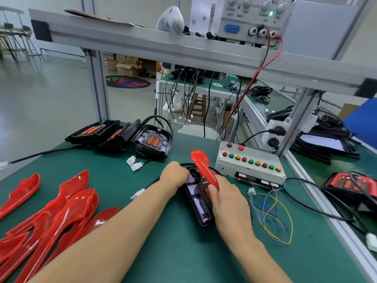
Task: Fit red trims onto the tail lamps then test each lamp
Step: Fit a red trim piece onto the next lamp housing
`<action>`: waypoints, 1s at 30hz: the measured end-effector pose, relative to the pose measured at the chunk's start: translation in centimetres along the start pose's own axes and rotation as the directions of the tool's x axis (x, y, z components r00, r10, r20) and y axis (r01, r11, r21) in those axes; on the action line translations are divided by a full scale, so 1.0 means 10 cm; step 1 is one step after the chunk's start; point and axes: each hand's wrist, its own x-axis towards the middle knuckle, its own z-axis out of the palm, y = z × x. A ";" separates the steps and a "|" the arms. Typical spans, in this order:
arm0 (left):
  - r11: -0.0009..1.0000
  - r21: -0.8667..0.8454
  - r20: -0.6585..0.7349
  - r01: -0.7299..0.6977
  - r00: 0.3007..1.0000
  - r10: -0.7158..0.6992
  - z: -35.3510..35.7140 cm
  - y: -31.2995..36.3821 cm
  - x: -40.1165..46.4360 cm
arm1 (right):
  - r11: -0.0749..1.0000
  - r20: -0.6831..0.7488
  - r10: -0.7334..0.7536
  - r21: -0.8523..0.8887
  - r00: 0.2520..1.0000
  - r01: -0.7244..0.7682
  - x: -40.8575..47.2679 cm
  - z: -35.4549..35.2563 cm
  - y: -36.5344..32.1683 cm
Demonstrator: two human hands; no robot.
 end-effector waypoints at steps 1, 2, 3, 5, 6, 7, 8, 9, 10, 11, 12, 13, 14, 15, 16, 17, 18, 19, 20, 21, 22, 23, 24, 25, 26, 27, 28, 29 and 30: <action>0.985 -0.170 0.027 0.033 0.999 -0.029 0.01 0.01 -0.02 | 1.000 -0.008 0.007 0.003 1.000 -0.007 0.01 -0.01 0.02; 0.916 -0.391 0.080 0.090 0.995 -0.064 0.02 0.03 -0.05 | 1.000 -0.020 0.014 -0.006 1.000 -0.014 0.01 -0.01 0.04; 0.777 -0.603 0.166 0.182 0.981 -0.101 0.03 0.04 -0.08 | 1.000 -0.032 0.019 -0.024 0.999 -0.020 0.01 -0.02 0.06; 0.494 -0.810 0.305 0.315 0.947 -0.104 0.07 0.03 -0.19 | 0.998 -0.062 0.017 -0.059 0.998 -0.021 0.00 -0.03 0.08; 0.408 -0.846 0.337 0.343 0.937 -0.089 0.09 0.01 -0.23 | 0.997 -0.079 0.007 -0.077 0.997 -0.013 -0.01 -0.04 0.09; 0.353 -0.866 0.353 0.353 0.933 -0.067 0.11 -0.01 -0.25 | 0.996 -0.098 -0.005 -0.089 0.995 -0.004 -0.03 -0.04 0.09; 0.303 -0.883 0.365 0.358 0.930 -0.033 0.12 -0.03 -0.26 | 0.996 -0.122 -0.016 -0.090 0.992 0.005 -0.05 -0.05 0.10; 0.253 -0.897 0.371 0.361 0.929 -0.011 0.13 -0.05 -0.26 | 0.996 -0.146 -0.025 -0.084 0.989 0.013 -0.07 -0.06 0.10; 0.213 -0.908 0.369 0.361 0.929 0.000 0.14 -0.06 -0.26 | 0.997 -0.166 -0.033 -0.081 0.986 0.020 -0.09 -0.06 0.10; 0.182 -0.918 0.356 0.351 0.934 -0.004 0.14 -0.08 -0.26 | 0.996 -0.184 -0.046 -0.078 0.982 0.032 -0.12 -0.06 0.08; 0.162 -0.927 0.340 0.338 0.940 -0.017 0.15 -0.08 -0.26 | 0.996 -0.205 -0.069 -0.077 0.976 0.055 -0.15 -0.06 0.06; 0.154 -0.933 0.325 0.327 0.945 -0.039 0.15 -0.08 -0.26 | 0.993 -0.230 -0.103 -0.081 0.968 0.087 -0.18 -0.05 0.03; 0.151 -0.936 0.311 0.317 0.948 -0.064 0.16 -0.08 -0.26 | 0.989 -0.253 -0.138 -0.094 0.957 0.118 -0.21 -0.03 0.00; 0.155 -0.939 0.299 0.308 0.951 -0.082 0.16 -0.08 -0.26 | 0.983 -0.270 -0.168 -0.118 0.948 0.141 -0.24 -0.02 -0.03; 0.161 -0.939 0.291 0.302 0.952 -0.094 0.16 -0.08 -0.27 | 0.977 -0.278 -0.194 -0.142 0.941 0.159 -0.26 0.00 -0.06; 0.166 -0.939 0.287 0.300 0.953 -0.101 0.15 -0.09 -0.27 | 0.971 -0.275 -0.215 -0.158 0.937 0.176 -0.28 0.01 -0.08; 0.176 -0.937 0.286 0.301 0.952 -0.107 0.16 -0.10 -0.27 | 0.967 -0.265 -0.230 -0.170 0.936 0.189 -0.29 0.03 -0.10; 0.195 -0.934 0.283 0.300 0.953 -0.109 0.16 -0.11 -0.28 | 0.962 -0.256 -0.243 -0.185 0.936 0.200 -0.31 0.04 -0.11; 0.217 -0.931 0.276 0.293 0.955 -0.108 0.16 -0.12 -0.28 | 0.955 -0.251 -0.259 -0.213 0.933 0.207 -0.32 0.06 -0.11; 0.238 -0.929 0.267 0.285 0.958 -0.105 0.17 -0.12 -0.28 | 0.945 -0.249 -0.276 -0.245 0.928 0.216 -0.33 0.07 -0.11; 0.253 -0.928 0.257 0.275 0.961 -0.099 0.17 -0.13 -0.28 | 0.938 -0.249 -0.290 -0.268 0.924 0.222 -0.35 0.07 -0.12; 0.262 -0.927 0.250 0.267 0.964 -0.094 0.17 -0.13 -0.29 | 0.934 -0.247 -0.294 -0.279 0.923 0.223 -0.35 0.08 -0.12; 0.269 -0.927 0.244 0.259 0.966 -0.088 0.18 -0.13 -0.30 | 0.932 -0.245 -0.293 -0.287 0.924 0.219 -0.35 0.09 -0.12; 0.276 -0.927 0.239 0.252 0.968 -0.082 0.18 -0.13 -0.30 | 0.930 -0.243 -0.289 -0.299 0.926 0.212 -0.35 0.10 -0.12; 0.284 -0.927 0.235 0.246 0.969 -0.075 0.19 -0.13 -0.31 | 0.929 -0.244 -0.283 -0.308 0.928 0.203 -0.35 0.11 -0.12; 0.291 -0.926 0.231 0.242 0.970 -0.069 0.19 -0.14 -0.32 | 0.930 -0.248 -0.276 -0.313 0.929 0.192 -0.34 0.12 -0.12; 0.297 -0.925 0.228 0.236 0.972 -0.063 0.20 -0.14 -0.32 | 0.931 -0.254 -0.270 -0.316 0.929 0.184 -0.33 0.13 -0.13; 0.299 -0.926 0.224 0.231 0.973 -0.057 0.21 -0.14 -0.32 | 0.930 -0.262 -0.270 -0.319 0.927 0.181 -0.33 0.15 -0.14; 0.296 -0.927 0.224 0.230 0.973 -0.053 0.22 -0.15 -0.32 | 0.929 -0.268 -0.274 -0.324 0.924 0.182 -0.33 0.16 -0.15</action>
